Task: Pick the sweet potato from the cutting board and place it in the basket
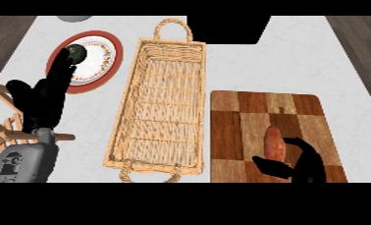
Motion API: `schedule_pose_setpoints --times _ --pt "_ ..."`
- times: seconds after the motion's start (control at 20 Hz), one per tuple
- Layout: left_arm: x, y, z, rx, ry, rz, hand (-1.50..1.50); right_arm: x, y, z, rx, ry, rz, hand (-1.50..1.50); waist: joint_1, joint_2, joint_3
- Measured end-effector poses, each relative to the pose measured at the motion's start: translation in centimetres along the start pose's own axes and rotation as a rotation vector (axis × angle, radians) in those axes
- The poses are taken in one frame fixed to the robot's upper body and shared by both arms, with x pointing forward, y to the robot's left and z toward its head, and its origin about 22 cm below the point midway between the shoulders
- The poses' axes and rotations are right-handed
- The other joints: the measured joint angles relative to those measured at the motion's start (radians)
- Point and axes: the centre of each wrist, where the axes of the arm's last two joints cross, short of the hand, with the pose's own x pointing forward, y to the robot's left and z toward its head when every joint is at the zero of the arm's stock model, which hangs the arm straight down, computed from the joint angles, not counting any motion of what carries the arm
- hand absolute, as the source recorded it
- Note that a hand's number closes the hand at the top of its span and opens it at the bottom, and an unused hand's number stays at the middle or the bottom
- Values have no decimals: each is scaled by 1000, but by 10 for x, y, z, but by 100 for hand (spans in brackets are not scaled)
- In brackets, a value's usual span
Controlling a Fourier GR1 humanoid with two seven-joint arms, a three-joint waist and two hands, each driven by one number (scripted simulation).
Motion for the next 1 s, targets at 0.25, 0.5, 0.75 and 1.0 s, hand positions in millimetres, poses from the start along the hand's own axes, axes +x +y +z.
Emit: schedule_pose_setpoints --times 0.25,0.5,0.75,1.0 --pt "2 5 3 -6 2 3 0 -5 5 -1 10 -34 -20 150 -1 -4 -6" --pt "-6 5 3 -1 9 2 0 -4 11 8 35 -84 -22 150 -2 -3 -7" --pt "1 -12 -1 -74 -21 8 0 7 53 79 305 -485 159 150 94 7 2" --pt "8 -29 -5 -130 -39 14 0 -1 82 159 590 -863 257 150 141 19 19"
